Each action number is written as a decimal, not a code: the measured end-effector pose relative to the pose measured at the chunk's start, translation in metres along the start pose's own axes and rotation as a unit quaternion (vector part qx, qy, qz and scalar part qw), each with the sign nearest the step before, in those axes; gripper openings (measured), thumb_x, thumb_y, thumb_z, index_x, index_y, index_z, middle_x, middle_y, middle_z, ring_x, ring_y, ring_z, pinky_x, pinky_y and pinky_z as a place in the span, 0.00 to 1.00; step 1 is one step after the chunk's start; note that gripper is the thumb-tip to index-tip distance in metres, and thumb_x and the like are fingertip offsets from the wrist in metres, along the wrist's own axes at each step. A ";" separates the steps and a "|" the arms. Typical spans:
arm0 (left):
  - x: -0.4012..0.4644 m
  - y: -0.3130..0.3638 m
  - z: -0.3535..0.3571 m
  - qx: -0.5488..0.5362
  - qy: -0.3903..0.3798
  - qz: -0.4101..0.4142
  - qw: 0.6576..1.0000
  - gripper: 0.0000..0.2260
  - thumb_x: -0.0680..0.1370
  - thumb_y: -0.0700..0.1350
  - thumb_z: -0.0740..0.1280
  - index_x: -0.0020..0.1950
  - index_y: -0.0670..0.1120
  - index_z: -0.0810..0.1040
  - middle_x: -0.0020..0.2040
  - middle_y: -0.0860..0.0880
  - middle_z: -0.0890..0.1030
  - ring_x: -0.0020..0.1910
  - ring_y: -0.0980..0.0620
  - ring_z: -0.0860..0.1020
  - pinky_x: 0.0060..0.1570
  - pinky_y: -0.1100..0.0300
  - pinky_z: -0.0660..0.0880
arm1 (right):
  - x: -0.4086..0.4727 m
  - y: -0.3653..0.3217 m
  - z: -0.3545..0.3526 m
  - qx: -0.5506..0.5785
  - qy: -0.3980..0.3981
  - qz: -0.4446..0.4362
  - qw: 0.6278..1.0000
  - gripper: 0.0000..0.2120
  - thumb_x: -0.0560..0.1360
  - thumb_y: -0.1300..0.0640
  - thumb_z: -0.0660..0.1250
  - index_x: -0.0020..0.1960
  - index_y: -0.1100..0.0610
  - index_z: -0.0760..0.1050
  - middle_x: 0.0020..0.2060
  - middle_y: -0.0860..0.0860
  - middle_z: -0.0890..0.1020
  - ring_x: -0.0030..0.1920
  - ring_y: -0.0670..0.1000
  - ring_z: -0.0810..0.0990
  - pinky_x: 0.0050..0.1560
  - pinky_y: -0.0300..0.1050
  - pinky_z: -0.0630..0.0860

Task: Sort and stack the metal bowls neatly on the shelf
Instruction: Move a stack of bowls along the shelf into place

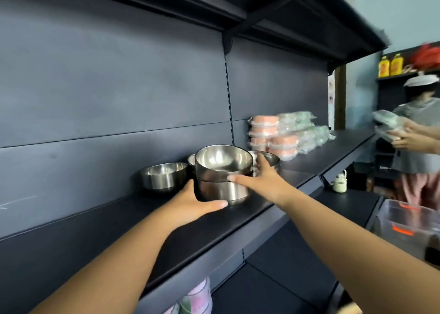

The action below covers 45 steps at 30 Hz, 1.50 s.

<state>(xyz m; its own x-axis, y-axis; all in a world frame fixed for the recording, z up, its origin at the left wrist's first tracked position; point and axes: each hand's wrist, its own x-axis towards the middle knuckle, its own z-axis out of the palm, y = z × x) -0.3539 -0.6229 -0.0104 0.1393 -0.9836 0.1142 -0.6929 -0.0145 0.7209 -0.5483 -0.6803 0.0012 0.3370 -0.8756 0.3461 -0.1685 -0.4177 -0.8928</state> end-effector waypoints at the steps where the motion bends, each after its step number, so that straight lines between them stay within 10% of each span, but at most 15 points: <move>1: 0.010 0.002 0.002 -0.027 0.004 -0.003 1.000 0.56 0.57 0.67 0.72 0.76 0.52 0.47 0.76 0.52 0.58 0.73 0.52 0.60 0.63 0.59 0.62 | 0.006 -0.001 0.000 0.006 -0.004 0.000 1.000 0.56 0.64 0.46 0.75 0.75 0.54 0.38 0.74 0.50 0.57 0.73 0.49 0.56 0.65 0.38 0.56; 7: 0.042 -0.008 0.017 -0.148 0.001 -0.011 0.989 0.58 0.59 0.61 0.76 0.75 0.55 0.39 0.77 0.51 0.57 0.73 0.49 0.60 0.69 0.52 0.60 | 0.024 0.008 0.007 0.002 0.013 -0.025 1.000 0.64 0.60 0.47 0.78 0.71 0.45 0.26 0.76 0.48 0.46 0.74 0.47 0.48 0.66 0.40 0.52; 27: 0.043 -0.014 0.020 -0.177 0.002 0.080 0.981 0.51 0.60 0.54 0.78 0.75 0.60 0.51 0.68 0.56 0.70 0.65 0.56 0.69 0.63 0.59 0.65 | 0.021 -0.001 0.006 0.011 0.055 -0.013 0.998 0.58 0.60 0.40 0.75 0.74 0.47 0.38 0.74 0.46 0.54 0.69 0.41 0.54 0.64 0.40 0.54; 33: 0.039 -0.010 0.016 -0.158 0.009 0.085 0.984 0.48 0.62 0.54 0.77 0.75 0.57 0.53 0.69 0.53 0.70 0.68 0.53 0.69 0.69 0.52 0.65 | 0.017 0.008 0.020 0.076 0.008 0.043 0.996 0.62 0.47 0.29 0.73 0.74 0.48 0.52 0.71 0.45 0.66 0.70 0.50 0.65 0.70 0.55 0.61; 45: -0.037 -0.027 -0.004 -0.181 0.092 0.075 0.976 0.37 0.53 0.57 0.77 0.60 0.58 0.70 0.56 0.59 0.78 0.59 0.57 0.76 0.61 0.59 0.69 | -0.023 -0.014 0.053 0.066 -0.022 -0.011 0.998 0.58 0.49 0.31 0.72 0.72 0.55 0.58 0.67 0.50 0.71 0.66 0.51 0.70 0.67 0.54 0.67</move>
<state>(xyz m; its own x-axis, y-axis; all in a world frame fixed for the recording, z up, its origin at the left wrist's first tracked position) -0.3382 -0.5851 -0.0314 0.2029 -0.9202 0.3349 -0.4252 0.2253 0.8766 -0.5048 -0.6417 -0.0094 0.3798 -0.8542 0.3549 -0.0386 -0.3980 -0.9166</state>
